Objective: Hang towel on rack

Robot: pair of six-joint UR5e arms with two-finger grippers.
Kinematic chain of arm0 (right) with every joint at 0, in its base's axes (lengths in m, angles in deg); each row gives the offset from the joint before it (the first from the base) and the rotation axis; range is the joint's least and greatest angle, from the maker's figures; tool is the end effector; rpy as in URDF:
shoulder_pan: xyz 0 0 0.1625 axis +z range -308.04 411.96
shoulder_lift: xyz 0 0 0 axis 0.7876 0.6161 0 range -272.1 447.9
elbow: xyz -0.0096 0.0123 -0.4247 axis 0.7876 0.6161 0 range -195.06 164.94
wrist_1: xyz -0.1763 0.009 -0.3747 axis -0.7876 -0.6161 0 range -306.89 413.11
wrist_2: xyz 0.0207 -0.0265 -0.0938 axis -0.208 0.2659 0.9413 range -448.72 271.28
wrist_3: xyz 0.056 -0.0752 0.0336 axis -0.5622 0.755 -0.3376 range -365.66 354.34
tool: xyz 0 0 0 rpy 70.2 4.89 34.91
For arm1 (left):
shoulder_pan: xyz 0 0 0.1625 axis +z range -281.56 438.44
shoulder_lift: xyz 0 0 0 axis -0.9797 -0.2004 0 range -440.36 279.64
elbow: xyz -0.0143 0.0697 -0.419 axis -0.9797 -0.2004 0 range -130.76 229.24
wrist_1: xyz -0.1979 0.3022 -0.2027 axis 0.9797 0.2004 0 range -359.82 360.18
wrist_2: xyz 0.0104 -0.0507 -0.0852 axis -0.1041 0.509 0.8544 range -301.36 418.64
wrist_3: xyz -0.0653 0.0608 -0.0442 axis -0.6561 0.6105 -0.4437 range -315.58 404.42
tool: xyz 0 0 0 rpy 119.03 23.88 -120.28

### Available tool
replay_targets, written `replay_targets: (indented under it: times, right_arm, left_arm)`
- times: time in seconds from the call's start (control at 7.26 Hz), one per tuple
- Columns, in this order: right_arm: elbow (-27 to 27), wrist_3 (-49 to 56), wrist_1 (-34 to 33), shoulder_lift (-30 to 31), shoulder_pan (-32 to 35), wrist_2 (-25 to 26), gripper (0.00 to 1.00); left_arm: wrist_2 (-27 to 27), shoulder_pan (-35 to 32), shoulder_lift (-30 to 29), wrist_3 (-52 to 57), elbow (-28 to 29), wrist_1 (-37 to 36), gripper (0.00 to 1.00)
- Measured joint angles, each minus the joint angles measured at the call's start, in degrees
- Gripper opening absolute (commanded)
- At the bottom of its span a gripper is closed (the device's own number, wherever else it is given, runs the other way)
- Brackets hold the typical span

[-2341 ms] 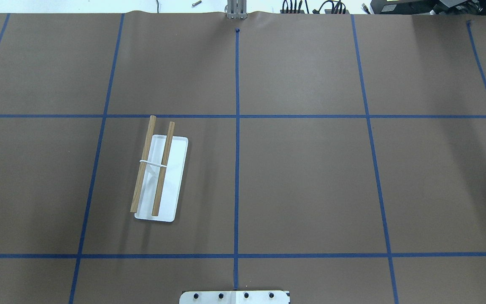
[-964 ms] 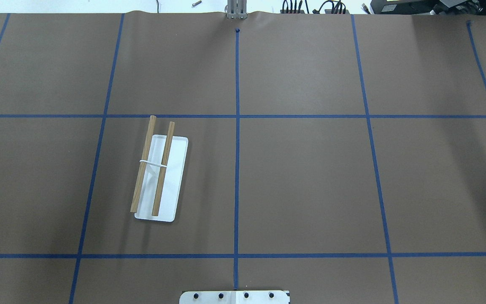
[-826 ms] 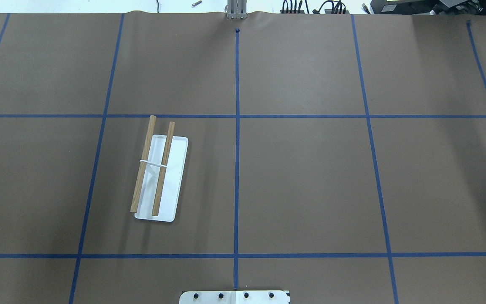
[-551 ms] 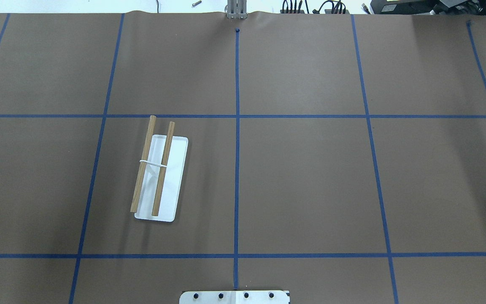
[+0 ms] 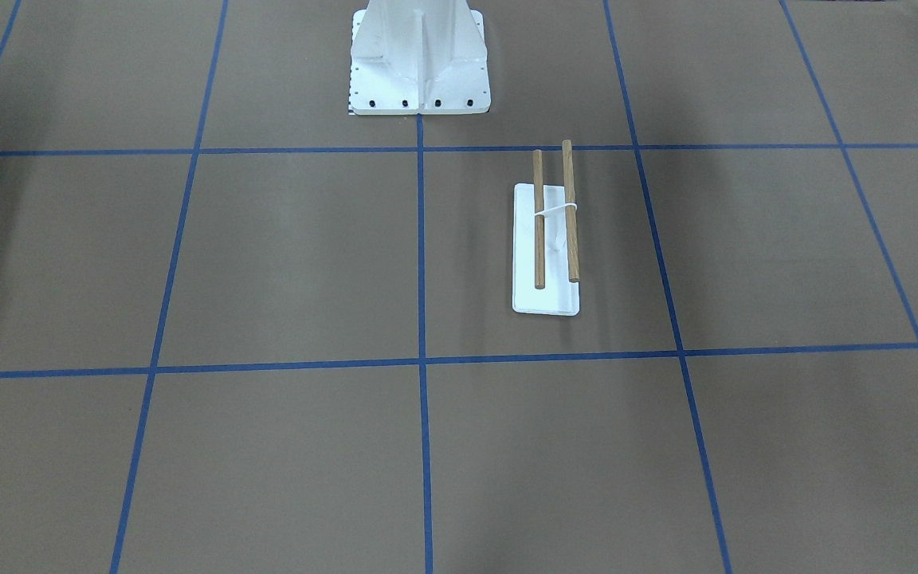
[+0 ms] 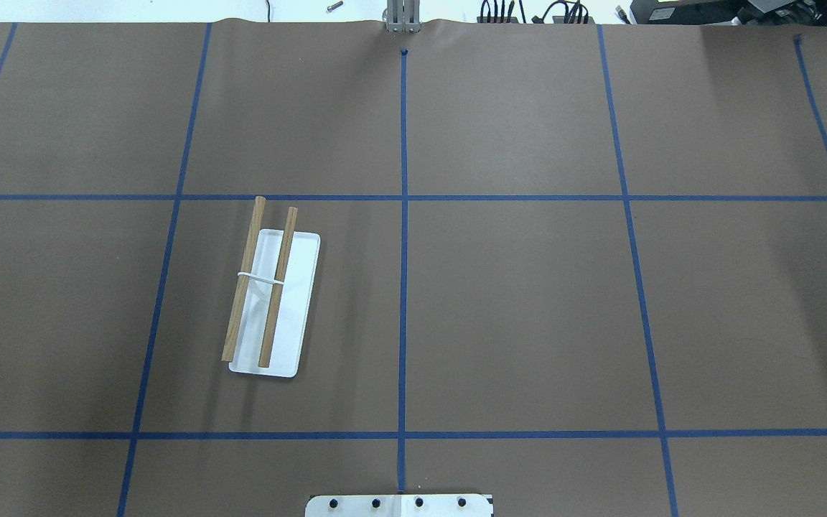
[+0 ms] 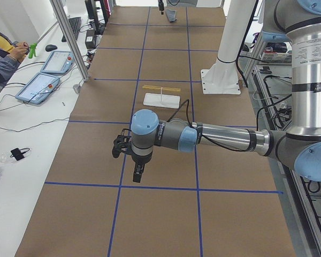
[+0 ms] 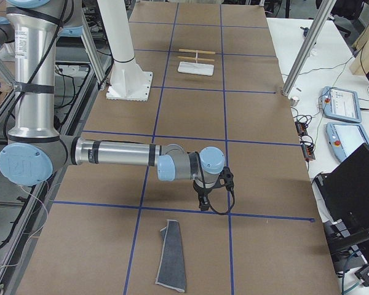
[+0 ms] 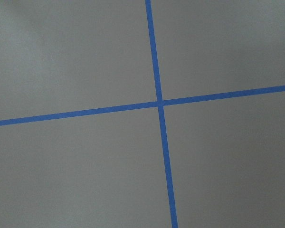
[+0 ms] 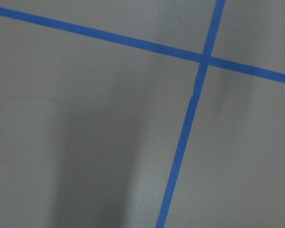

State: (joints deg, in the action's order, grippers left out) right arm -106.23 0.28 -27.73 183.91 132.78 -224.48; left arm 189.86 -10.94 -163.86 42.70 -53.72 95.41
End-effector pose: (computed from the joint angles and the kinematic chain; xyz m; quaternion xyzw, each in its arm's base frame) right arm -0.0108 -0.4550 0.6800 0.0237 -0.3894 -0.1357 0.9107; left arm -0.0628 -0.4551 0.5938 0.0882 0.3520 0.0269 0.9314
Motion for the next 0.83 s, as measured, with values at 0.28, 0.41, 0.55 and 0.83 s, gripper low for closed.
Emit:
replay_targets:
  times: [0.28, 0.41, 0.55, 0.83]
  right_arm:
    - [3.07, 9.51, 2.67, 1.15, -0.66, 0.35, 1.0]
    - [4.71, 14.97, 3.11, 1.14, -0.7, 0.46, 0.97]
    - [6.01, 19.79, 3.28, 0.97, -0.72, 0.66, 0.93]
    - [7.56, 25.37, 3.52, 0.72, -0.77, 1.55, 0.89]
  left_arm:
    - [1.86, 0.0, -0.02, -0.43, 0.1, 0.06, 0.98]
    - [2.94, 0.0, -0.05, -1.36, 0.1, 0.18, 0.98]
    - [3.56, 0.0, -0.07, -2.19, 0.1, 0.51, 0.98]
    - [3.96, 0.0, -0.09, -2.76, 0.07, 1.08, 0.98]
